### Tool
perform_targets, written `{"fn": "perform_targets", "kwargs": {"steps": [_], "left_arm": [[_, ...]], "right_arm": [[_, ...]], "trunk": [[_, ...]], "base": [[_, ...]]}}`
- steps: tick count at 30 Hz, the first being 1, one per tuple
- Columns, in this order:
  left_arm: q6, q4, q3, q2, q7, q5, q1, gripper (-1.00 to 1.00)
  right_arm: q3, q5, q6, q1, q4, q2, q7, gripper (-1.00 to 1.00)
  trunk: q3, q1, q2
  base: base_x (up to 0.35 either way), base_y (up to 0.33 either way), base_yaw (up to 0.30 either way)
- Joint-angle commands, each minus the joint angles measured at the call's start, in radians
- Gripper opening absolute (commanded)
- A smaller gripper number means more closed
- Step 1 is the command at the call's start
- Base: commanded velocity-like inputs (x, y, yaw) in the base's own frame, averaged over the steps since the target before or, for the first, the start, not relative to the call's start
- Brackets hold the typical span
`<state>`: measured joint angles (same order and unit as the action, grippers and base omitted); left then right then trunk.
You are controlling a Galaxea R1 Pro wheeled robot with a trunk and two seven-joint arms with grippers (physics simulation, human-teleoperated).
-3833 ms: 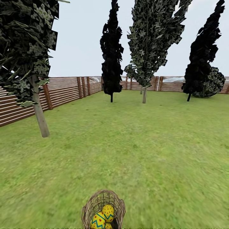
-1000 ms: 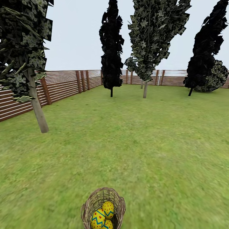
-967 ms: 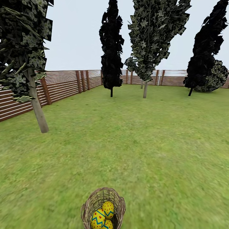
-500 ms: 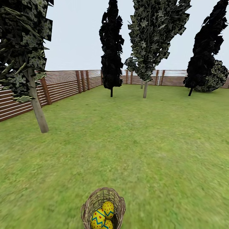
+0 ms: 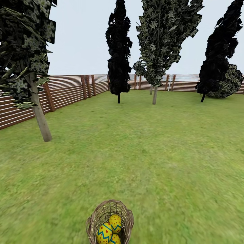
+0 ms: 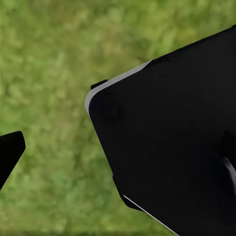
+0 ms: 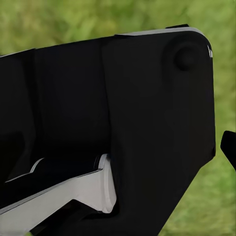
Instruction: Take the three Easter eggs out of the wicker basket on the lawn in the garden, then place them on the lawn next to a single tree (choose any tree) so that all three eggs are next to the same tree and none are left in the basket.
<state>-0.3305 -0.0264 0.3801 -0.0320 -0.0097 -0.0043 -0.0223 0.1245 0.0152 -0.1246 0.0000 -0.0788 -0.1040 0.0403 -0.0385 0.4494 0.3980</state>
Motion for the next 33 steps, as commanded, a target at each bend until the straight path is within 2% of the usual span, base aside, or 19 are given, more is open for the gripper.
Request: {"fn": "perform_targets", "kwargs": {"steps": [1, 33], "left_arm": [[-0.003, 0.0, 0.002, 0.0, -0.001, 0.0, -0.001, 1.0], [-0.002, 0.0, 0.002, 0.0, -0.001, 0.0, -0.004, 1.0]], "right_arm": [[0.007, 0.002, -0.002, 0.0, -0.001, 0.0, 0.004, 1.0], [0.007, 0.003, -0.003, 0.0, -0.001, 0.0, 0.004, 1.0]], "trunk": [[-0.002, 0.001, 0.002], [-0.002, 0.001, 0.002]], "base": [[0.0, 0.0, 0.0], [0.0, 0.0, 0.0]]}}
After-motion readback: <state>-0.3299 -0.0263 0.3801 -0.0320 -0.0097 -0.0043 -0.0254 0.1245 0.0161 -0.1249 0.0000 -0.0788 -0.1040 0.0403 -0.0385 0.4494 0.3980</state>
